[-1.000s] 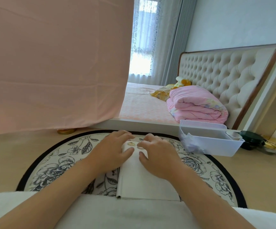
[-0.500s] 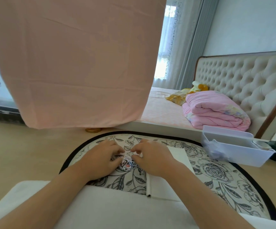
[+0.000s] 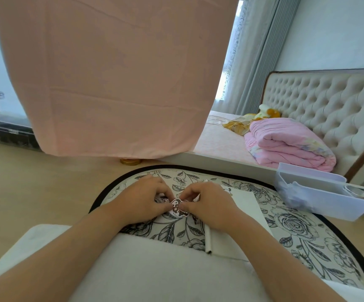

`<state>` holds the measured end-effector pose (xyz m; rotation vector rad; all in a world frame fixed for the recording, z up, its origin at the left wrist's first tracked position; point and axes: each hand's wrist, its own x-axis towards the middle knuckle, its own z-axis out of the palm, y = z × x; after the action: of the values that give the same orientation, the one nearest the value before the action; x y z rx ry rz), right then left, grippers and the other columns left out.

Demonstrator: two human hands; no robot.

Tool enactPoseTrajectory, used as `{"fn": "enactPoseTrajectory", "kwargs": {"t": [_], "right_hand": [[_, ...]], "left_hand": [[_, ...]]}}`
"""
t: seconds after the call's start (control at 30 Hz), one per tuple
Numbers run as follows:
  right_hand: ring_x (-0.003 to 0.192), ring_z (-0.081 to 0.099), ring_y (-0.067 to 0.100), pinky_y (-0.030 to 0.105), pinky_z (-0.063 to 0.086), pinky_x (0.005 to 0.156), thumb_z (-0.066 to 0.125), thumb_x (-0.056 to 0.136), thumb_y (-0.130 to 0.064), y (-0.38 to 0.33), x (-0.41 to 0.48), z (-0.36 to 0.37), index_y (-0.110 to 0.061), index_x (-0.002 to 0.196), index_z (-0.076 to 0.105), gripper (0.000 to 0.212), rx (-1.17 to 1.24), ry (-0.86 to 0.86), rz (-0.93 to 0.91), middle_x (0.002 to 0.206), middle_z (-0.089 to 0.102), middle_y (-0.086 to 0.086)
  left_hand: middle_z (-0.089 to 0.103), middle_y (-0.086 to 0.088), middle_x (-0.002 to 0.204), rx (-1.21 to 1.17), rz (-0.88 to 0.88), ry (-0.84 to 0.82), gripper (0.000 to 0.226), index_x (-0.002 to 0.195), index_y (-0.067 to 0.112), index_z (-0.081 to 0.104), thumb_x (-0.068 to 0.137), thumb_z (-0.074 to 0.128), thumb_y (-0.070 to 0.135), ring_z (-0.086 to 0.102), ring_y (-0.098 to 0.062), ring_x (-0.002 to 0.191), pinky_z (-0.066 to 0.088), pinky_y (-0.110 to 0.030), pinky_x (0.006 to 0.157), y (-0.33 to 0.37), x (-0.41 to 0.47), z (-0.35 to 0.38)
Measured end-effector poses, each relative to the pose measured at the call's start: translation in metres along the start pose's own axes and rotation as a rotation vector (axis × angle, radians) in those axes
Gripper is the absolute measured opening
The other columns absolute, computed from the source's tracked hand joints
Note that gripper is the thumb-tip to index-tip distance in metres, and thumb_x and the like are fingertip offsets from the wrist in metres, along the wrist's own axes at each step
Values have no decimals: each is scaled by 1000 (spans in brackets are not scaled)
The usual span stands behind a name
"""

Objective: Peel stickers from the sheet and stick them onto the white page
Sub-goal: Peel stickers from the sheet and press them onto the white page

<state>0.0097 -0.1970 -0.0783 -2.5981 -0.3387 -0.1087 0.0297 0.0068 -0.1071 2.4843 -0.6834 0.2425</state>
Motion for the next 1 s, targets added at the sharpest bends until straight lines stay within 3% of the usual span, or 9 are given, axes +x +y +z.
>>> {"fn": "enactPoseTrajectory", "kwargs": {"t": [0.17,0.27,0.4,0.57,0.7,0.77,0.9,1.0], "right_hand": [[70,56,-4,23,40,65,74,83,-40,1,2,0,-36,85,71,6,33,-3,20,80,70,-19],[73,56,-3,26,43,69,65,91,-41,1,1,-2,-36,85,67,8,13,-70,11,86,70,-20],[73,55,-1,27,43,71,62,92,-51,3,0,-1,-38,95,65,14,22,-64,-3,92,68,-21],[55,51,-4,23,39,64,70,87,-44,4,-4,1,-35,89,70,9,261,74,7,66,63,-29],[60,54,-1,14,46,63,75,88,-25,-2,-4,-6,-24,86,77,3,560,131,26,78,71,-8],[57,53,5,18,48,62,74,90,-19,-4,-7,-10,-19,86,77,6,640,111,44,77,73,2],[53,51,7,20,48,58,73,90,-15,-3,-12,-18,-15,85,78,8,682,84,54,75,76,2],[51,49,8,17,44,53,76,87,-16,2,-19,-29,-15,82,79,6,710,99,82,75,76,3]], "left_hand": [[66,18,88,-128,8,38,13,94,35,71,83,75,31,57,0,87,47,-17,73,8,-1,1],[68,13,80,-196,-41,28,11,83,35,68,83,75,26,60,-4,74,52,-25,68,14,-1,0],[63,14,69,-327,-140,73,12,80,30,66,84,73,21,53,1,62,44,-18,60,18,0,-4],[70,-1,74,-592,-279,137,10,84,18,65,86,72,11,60,-7,63,48,-19,61,27,3,-10],[76,-3,80,-700,-321,123,8,84,14,66,87,73,11,65,-9,63,44,-10,52,35,3,-8],[76,-2,80,-701,-313,119,8,84,13,65,87,73,12,65,-10,64,44,-10,53,38,4,-6],[67,0,78,-637,-268,129,11,91,11,67,86,74,18,61,-12,70,49,-18,64,44,5,-1],[67,-14,83,-658,-248,167,13,91,9,68,86,76,19,60,-12,68,50,-21,65,55,8,2]]}}
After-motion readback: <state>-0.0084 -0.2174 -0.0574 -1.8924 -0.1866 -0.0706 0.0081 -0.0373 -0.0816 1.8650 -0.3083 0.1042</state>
